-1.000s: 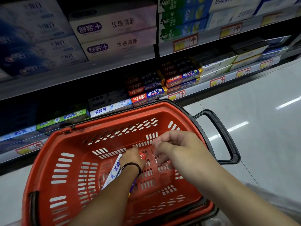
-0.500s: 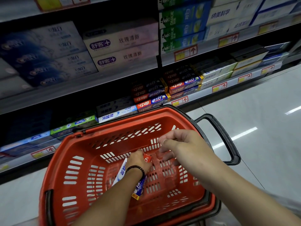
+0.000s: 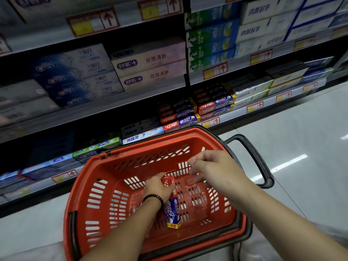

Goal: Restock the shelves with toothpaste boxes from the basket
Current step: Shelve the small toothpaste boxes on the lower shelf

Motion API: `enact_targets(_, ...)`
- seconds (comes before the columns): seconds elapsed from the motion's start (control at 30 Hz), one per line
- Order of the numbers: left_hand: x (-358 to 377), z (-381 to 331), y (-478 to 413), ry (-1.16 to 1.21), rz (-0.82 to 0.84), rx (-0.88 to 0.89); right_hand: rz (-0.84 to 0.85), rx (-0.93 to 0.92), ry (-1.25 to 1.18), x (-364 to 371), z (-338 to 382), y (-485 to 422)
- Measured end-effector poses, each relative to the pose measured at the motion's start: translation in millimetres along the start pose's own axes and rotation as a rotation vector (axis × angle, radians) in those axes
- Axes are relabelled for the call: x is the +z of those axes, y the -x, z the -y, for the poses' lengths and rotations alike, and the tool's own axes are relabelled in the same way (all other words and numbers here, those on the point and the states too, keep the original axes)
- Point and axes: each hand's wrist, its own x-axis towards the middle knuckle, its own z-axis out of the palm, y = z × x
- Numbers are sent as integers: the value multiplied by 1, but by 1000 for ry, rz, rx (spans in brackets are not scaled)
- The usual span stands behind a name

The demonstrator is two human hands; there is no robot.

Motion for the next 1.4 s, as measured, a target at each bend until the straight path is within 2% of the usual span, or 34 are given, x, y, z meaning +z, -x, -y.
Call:
enact_targets(0.3,-44,-5,20,204,-72,-70,12,-12,17,4,-2,5)
enact_targets(0.53,-78,-2,25,342,-128,-195,23,-17,54,5,-7,9)
enact_targets(0.7,-110,-12,39,525,-58,-247,28,-28,87,10,-10,9)
enact_targets(1.17,-208,-50,87,807,-54,-194,8,-80,105,16,1,20)
enact_targets(1.4,-227,-59,99,991,-40,-185,23,-113,-33,14,13,23)
